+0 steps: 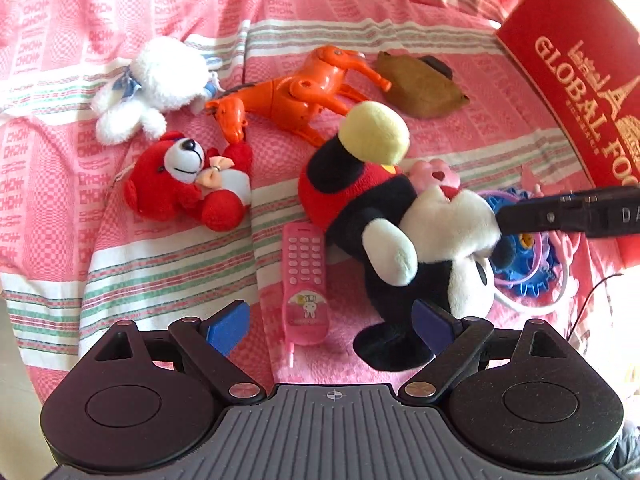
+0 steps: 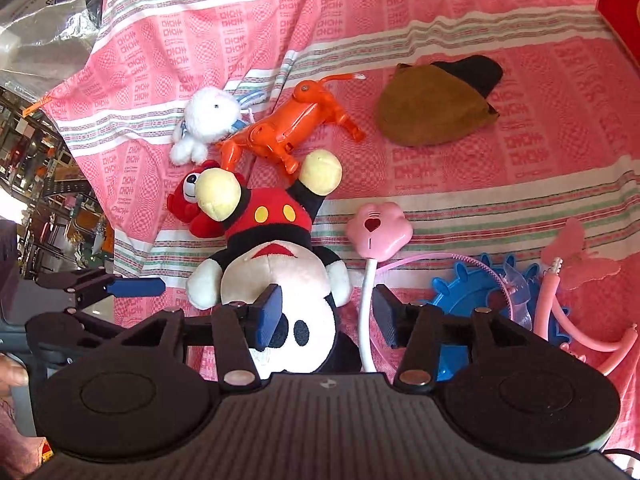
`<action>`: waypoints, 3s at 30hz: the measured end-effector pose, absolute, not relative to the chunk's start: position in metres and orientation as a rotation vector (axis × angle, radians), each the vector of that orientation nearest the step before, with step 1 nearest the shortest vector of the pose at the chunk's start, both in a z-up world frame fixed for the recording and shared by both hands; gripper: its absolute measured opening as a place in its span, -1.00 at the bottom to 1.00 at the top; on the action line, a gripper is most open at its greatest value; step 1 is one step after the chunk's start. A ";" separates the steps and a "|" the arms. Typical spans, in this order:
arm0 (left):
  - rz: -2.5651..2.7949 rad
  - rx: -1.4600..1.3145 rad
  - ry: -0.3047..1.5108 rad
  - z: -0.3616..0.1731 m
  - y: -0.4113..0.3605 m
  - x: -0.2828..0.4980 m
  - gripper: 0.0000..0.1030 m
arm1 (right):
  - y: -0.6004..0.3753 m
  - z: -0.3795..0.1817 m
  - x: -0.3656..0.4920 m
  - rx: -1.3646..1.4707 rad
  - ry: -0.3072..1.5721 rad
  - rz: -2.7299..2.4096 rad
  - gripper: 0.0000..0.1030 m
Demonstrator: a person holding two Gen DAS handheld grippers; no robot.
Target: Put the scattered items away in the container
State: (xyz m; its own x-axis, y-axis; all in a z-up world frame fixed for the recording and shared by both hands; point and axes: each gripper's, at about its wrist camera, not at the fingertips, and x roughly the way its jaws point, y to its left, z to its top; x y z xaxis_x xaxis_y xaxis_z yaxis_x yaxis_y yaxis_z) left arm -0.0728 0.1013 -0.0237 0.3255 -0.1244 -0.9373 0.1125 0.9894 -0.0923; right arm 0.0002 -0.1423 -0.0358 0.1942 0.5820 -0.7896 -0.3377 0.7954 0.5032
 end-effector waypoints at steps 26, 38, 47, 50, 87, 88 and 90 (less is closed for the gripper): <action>-0.275 -0.015 1.276 -0.070 0.055 -0.070 -0.33 | -0.134 -0.037 0.008 0.268 1.204 0.630 0.33; -0.124 -0.111 1.207 -0.049 0.097 -0.034 -0.44 | -0.165 -0.042 0.001 0.297 1.194 0.542 0.33; -0.030 -0.143 1.233 -0.058 0.119 -0.030 -0.56 | -0.139 -0.027 0.024 0.228 1.148 0.602 0.33; -0.008 -0.161 1.234 -0.060 0.127 -0.030 -0.56 | -0.120 -0.017 0.040 0.199 1.114 0.638 0.33; -0.032 -0.051 1.106 -0.049 0.098 0.037 0.41 | -0.136 -0.017 0.094 0.023 1.060 0.414 -0.44; -0.043 -0.046 1.096 -0.047 0.096 0.031 0.45 | -0.138 -0.019 0.096 0.023 1.058 0.404 -0.44; -0.068 -0.025 1.082 -0.044 0.089 0.014 0.55 | -0.139 -0.022 0.102 0.033 1.057 0.402 -0.44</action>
